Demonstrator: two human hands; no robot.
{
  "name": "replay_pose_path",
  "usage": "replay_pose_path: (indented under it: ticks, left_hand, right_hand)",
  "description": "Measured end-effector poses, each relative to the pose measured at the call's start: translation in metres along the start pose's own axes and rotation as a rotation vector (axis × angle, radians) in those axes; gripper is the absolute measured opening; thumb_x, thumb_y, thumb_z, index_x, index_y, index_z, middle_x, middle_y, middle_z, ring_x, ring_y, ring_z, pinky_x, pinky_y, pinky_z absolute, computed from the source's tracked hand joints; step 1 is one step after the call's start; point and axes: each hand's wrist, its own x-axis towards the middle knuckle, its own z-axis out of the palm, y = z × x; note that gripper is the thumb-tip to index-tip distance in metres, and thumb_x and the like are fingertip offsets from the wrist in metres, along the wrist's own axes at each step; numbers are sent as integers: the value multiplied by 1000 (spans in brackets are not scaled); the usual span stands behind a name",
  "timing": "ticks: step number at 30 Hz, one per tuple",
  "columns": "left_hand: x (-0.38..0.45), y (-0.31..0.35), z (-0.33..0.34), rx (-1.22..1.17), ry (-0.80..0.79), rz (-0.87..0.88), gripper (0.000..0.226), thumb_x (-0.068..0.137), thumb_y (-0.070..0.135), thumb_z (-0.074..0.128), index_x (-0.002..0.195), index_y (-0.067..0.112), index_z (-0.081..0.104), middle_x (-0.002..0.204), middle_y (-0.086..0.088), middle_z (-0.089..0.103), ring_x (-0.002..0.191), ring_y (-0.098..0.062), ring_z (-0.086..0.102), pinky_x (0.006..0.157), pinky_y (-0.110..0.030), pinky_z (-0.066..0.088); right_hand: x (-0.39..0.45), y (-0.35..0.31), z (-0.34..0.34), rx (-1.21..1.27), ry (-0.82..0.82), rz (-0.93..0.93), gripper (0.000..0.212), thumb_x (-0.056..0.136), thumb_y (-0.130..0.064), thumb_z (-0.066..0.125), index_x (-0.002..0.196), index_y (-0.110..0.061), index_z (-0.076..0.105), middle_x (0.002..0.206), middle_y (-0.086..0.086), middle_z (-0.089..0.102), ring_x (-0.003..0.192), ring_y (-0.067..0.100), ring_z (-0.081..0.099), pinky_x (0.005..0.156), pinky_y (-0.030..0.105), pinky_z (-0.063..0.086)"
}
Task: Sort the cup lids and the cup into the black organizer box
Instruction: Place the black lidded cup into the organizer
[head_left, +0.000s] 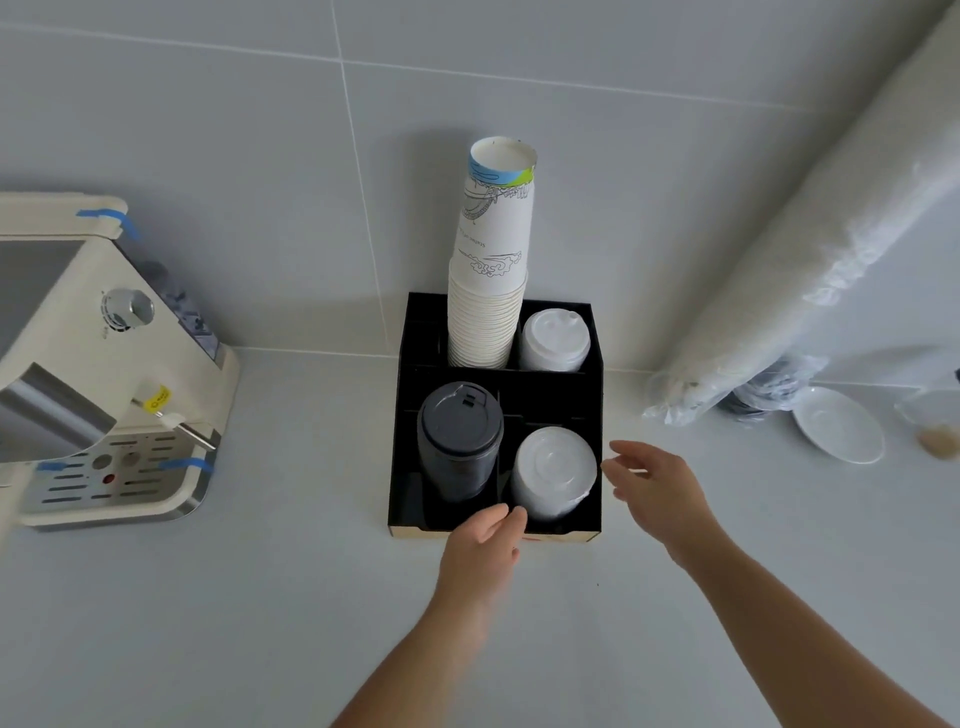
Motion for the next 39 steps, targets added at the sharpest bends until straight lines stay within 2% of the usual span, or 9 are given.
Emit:
replay_pose_path:
  ticks: [1,2,6,9,11,14,25,30,39]
  left_hand:
    - [7,2,8,38,-7,-10,60,79,41,62,120,7,35,81,-28,46,63,-13,41,78,-24,42]
    - [13,5,16,72,-3,-25,49,73,45,60,79,9,29,78,-25,33,64,-18,31,77,-28,37]
    - [35,14,44,101,47,-44,31,81,45,58,68,24,40,75,4,41,77,-19,44,78,-32,40]
    - [45,19,51,121,98,-25,11,89,40,55,84,31,51,85,10,50,77,-9,49,73,-30,42]
    - [51,20,54,148,101,-22,33,89,40,53,117,24,58,109,4,61,96,-14,56,83,-32,47]
    - [60,22,57,188,127,-18,45,90,37,50,132,20,53,123,-2,61,104,-18,57,86,-33,48]
    - [60,27,55,129,103,-8,35,92,30,53,126,21,56,110,8,58,98,-13,52,84,-30,40]
    - [41,25,43,134,65,-17,72,94,33,56,154,14,21,158,-2,32,144,-19,33,110,-33,30]
    - [12,53,46,358,-2,325,66,89,36,59,149,20,38,145,5,49,130,-4,49,105,-20,38]
  right_hand:
    - [0,5,1,3,1,7,42,89,-27,68,130,-19,65,102,-3,73,88,21,72,74,31,54]
    - [0,10,3,2,0,6,42,89,-27,68,130,-18,65,101,-4,73,84,20,72,69,28,52]
    - [3,16,13,-41,-13,-24,44,90,-24,67,134,-21,62,93,-5,73,73,15,74,62,24,52]
    - [6,14,18,-103,-25,-42,44,91,-22,66,135,-24,62,86,-4,72,64,15,73,49,20,48]
    - [9,12,20,-133,-26,-56,44,91,-21,65,135,-23,63,85,-2,73,66,21,74,47,20,48]
    - [12,12,23,-155,-3,-94,48,91,-19,63,139,-24,59,80,0,73,68,21,73,52,20,51]
    - [14,13,18,-198,-25,-130,48,91,-27,64,139,-26,59,77,-4,74,70,14,72,53,13,47]
    - [18,0,-1,-171,19,-167,46,90,-33,68,135,-26,63,83,-11,75,75,12,71,65,21,52]
    - [63,-59,-31,-189,153,-398,36,86,-30,74,119,-18,72,99,-2,74,89,15,69,85,20,48]
